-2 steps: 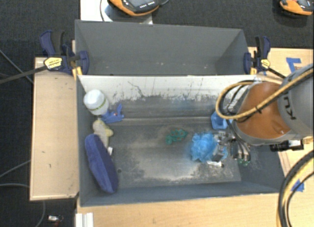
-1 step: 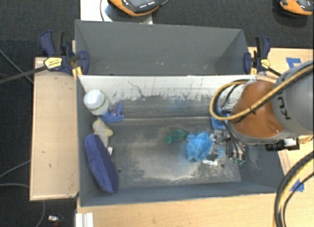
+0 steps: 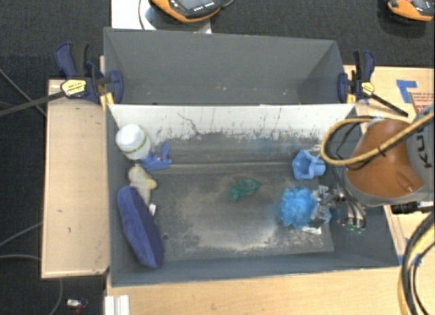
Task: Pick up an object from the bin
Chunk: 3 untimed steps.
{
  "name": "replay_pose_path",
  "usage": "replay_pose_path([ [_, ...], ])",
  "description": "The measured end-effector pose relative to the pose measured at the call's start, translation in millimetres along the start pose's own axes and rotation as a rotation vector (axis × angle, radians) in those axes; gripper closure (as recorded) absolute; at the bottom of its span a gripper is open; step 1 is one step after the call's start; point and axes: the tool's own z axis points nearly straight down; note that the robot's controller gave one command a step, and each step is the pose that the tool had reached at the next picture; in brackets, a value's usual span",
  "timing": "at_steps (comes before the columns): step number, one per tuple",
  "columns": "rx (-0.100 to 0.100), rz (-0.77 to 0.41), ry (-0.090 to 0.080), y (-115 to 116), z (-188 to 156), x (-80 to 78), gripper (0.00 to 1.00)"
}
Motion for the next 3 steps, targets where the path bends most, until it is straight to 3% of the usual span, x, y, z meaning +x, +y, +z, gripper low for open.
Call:
replay_pose_path([
  [1,0.007,0.066,-0.008,11.4,0.8,-2.9,1.00],
  [2,0.001,0.053,-0.015,40.6,0.0,7.4,1.00],
  [3,0.001,0.070,-0.015,37.8,1.3,-1.1,1.00],
])
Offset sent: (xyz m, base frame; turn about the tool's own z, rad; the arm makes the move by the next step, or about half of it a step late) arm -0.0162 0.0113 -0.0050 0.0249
